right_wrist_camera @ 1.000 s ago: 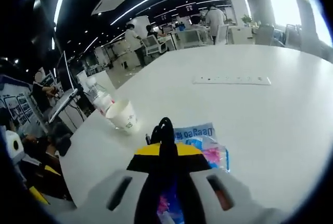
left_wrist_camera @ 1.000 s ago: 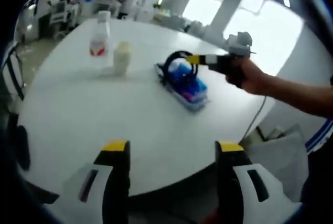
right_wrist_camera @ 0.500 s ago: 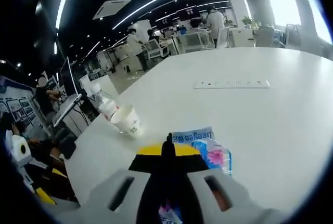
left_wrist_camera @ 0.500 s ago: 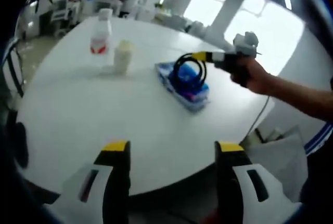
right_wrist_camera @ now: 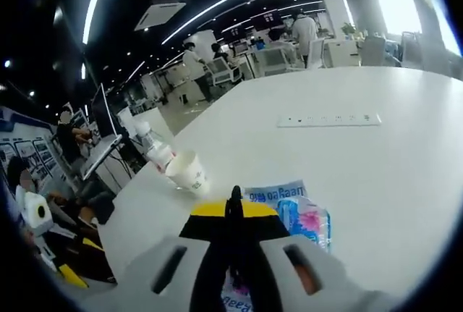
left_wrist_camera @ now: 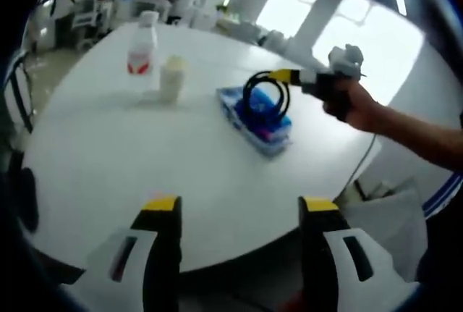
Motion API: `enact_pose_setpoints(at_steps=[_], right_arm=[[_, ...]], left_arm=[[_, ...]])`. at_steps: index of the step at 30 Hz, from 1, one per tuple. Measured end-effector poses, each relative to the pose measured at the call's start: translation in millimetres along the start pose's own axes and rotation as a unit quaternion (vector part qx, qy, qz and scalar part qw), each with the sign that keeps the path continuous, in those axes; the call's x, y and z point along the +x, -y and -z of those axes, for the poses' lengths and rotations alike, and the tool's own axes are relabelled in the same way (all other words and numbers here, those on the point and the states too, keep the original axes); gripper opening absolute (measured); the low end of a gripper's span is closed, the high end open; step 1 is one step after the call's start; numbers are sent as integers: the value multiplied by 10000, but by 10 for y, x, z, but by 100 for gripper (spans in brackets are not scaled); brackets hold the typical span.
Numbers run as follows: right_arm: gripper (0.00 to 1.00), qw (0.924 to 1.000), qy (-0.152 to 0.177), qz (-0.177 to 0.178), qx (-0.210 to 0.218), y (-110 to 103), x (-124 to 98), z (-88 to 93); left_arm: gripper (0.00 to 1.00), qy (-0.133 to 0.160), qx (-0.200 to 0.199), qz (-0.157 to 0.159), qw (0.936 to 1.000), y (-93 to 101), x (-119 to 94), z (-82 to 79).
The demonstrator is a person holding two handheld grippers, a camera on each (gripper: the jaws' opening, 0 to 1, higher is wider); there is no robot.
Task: Arrange the tabletop items into an orderly group along one side of the table until the central work area is clear of visible clutter.
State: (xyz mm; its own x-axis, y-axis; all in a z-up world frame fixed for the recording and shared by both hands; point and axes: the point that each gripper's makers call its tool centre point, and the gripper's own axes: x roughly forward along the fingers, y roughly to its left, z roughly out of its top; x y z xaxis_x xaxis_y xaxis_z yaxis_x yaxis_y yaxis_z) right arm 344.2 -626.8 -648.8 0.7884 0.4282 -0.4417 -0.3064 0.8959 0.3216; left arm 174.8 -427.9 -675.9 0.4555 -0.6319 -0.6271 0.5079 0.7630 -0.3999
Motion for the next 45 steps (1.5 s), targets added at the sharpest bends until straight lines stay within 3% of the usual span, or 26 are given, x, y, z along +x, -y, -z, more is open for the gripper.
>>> enact_pose_setpoints(at_steps=[4, 10, 14, 20, 22, 28, 34, 37, 45], right_arm=[[3, 9999, 139, 75, 45, -68, -175, -117], [3, 9982, 522, 122, 262, 108, -329, -428], [3, 9973, 636, 263, 241, 114, -558, -509], [3, 9948, 726, 651, 303, 485, -806, -465], [3, 9935, 722, 794, 366, 699, -884, -442], [3, 9918, 594, 1031, 467, 985, -1038, -300], [3, 9914, 305, 1210, 405, 980, -1095, -39], [3, 9906, 309, 1193, 595, 1012, -1041, 72], [2, 9908, 89, 1228, 559, 980, -1032, 228]], left_arm=[[62, 10, 20, 10, 10000, 10, 4, -6], [62, -10, 50, 38, 10000, 30, 10, 2], [62, -33, 52, 58, 10000, 38, 17, 12], [62, -60, 68, 108, 9999, 59, 23, 21], [62, -66, 92, 119, 9999, 64, 25, 22], [62, -71, 97, 129, 9998, 67, 27, 27], [62, -71, 78, 129, 9999, 67, 27, 32], [62, -104, 108, 140, 9998, 76, 34, 46], [62, -156, 118, 156, 9997, 86, 39, 69]])
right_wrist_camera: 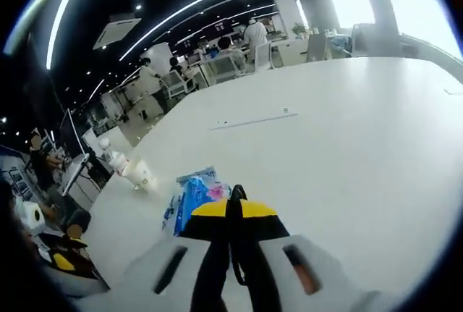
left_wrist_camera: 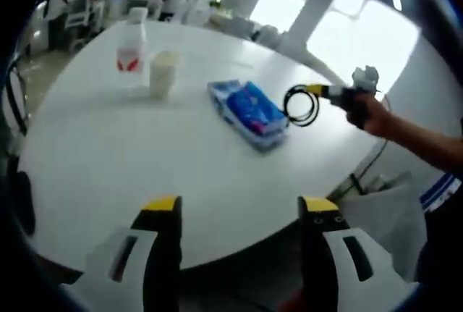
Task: Arrange the tabletop items into an orderly group along one side of the table until the central work area is clear of visible clutter.
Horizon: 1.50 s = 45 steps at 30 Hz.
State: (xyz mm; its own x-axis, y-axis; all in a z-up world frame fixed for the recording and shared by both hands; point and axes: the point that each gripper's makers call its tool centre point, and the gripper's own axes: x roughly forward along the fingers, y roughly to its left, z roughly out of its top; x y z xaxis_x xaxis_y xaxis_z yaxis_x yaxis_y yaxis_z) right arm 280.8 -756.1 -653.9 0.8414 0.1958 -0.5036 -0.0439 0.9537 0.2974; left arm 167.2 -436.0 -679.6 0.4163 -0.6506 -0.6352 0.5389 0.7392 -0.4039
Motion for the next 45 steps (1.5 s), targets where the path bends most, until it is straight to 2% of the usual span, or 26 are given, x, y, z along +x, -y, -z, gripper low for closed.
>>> enact_pose_setpoints(at_steps=[12, 13, 19, 23, 33, 41, 45], right_arm=[[2, 9991, -268, 327, 50, 280, -7, 176], [2, 9988, -299, 377, 65, 389, 35, 190], [2, 9970, -473, 605, 8, 530, 24, 326], [2, 9966, -485, 644, 177, 668, 95, 351], [3, 9948, -676, 755, 133, 815, 204, 426], [3, 9934, -805, 805, 112, 788, 184, 538], [3, 9926, -883, 828, 110, 897, 243, 559]], left_arm=[[62, -30, -24, -8, 10000, -4, 6, 9], [62, -33, -31, -13, 10000, -8, 6, 10], [62, -35, -60, -33, 10000, -23, 4, 11], [62, -55, -57, -43, 10000, -30, 8, 15], [62, -91, -56, -83, 9999, -48, 18, 28], [62, -59, -99, -117, 9999, -67, 17, 17], [62, -44, -107, -141, 9998, -80, 13, 14]])
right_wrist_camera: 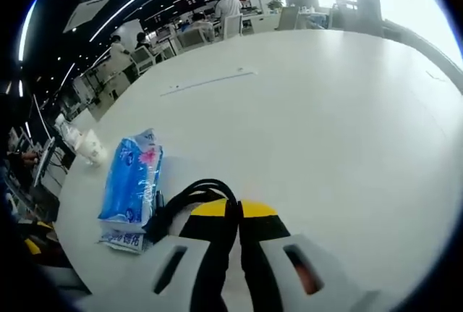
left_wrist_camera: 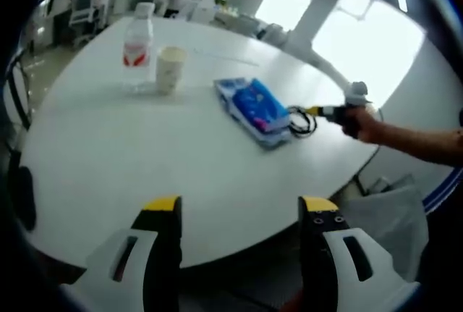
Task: Arrange the tabletop items into an orderly group along one side of the table until the central work area is clear of visible clutter.
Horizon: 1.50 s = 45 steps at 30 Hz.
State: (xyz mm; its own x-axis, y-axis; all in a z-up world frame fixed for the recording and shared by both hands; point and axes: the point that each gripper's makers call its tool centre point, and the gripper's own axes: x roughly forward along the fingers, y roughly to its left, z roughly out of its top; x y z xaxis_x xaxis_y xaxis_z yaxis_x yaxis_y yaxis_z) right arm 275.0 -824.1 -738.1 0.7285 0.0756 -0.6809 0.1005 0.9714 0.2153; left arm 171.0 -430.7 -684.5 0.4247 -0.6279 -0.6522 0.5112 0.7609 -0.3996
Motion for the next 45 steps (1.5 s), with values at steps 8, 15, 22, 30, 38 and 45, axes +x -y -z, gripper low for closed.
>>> enact_pose_setpoints(at_steps=[8, 15, 22, 30, 38, 45], right_arm=[[3, 9999, -81, 59, 73, 99, 59, 30], [3, 9998, -144, 89, 133, 119, 77, 123], [3, 9987, -210, 110, 441, 144, 86, 167], [3, 9981, -233, 237, 517, 197, 68, 204], [10, 9990, -66, 52, 449, 124, 2, 105], [16, 9981, 153, -82, 583, 66, -63, -6]], left_arm=[[62, 25, -13, -17, 10000, -14, -7, -3], [62, 18, 1, -37, 10000, -16, -9, 2], [62, -15, 13, -31, 10000, -18, -3, 18], [62, -15, 4, -46, 10000, -22, -5, 18], [61, 17, 4, -101, 9999, -45, -20, 2], [61, 105, -28, -197, 9997, -82, -56, -32]])
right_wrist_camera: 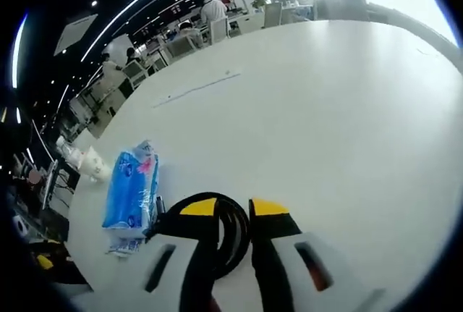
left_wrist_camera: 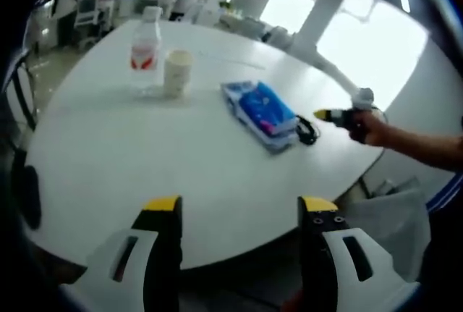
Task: Arrange the tabletop items into an orderly group along one side of the table until the central work area is clear of visible clutter.
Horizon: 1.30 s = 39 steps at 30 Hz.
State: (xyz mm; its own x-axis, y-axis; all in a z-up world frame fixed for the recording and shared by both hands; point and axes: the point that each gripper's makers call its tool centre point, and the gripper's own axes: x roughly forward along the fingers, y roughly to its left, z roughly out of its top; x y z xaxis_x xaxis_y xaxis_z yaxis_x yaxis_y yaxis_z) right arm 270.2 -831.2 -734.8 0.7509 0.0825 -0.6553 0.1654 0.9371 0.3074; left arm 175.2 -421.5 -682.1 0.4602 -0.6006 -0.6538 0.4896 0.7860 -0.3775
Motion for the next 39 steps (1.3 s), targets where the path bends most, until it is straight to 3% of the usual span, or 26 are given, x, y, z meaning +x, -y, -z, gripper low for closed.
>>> enact_pose_setpoints(at_steps=[8, 16, 21, 23, 29, 31, 37, 39], right_arm=[[25, 9995, 85, -269, 149, -238, -97, -55], [29, 9967, 162, -770, 210, -842, -153, -1], [31, 9953, 141, -898, 325, -1113, -187, 114], [33, 9951, 60, -918, 357, -1166, -98, 146], [45, 9951, -50, -867, 465, -1249, -142, 304], [46, 9950, -77, -888, 445, -1419, -317, 377], [59, 9966, -199, -720, 359, -1504, -473, 471], [61, 9965, -253, -734, 319, -1480, -361, 461]], left_arm=[[61, 144, -69, -138, 9998, -83, -40, -59], [61, 212, -63, -205, 9995, -110, -51, -95], [61, 173, -29, -187, 9997, -95, -53, -70], [61, 186, -47, -167, 9997, -82, -54, -79], [61, 177, 1, -113, 9998, -58, -49, -82], [61, 215, -20, -107, 9997, -59, -55, -96], [61, 231, -10, -91, 9997, -55, -53, -101], [61, 229, 17, -88, 9997, -51, -53, -102]])
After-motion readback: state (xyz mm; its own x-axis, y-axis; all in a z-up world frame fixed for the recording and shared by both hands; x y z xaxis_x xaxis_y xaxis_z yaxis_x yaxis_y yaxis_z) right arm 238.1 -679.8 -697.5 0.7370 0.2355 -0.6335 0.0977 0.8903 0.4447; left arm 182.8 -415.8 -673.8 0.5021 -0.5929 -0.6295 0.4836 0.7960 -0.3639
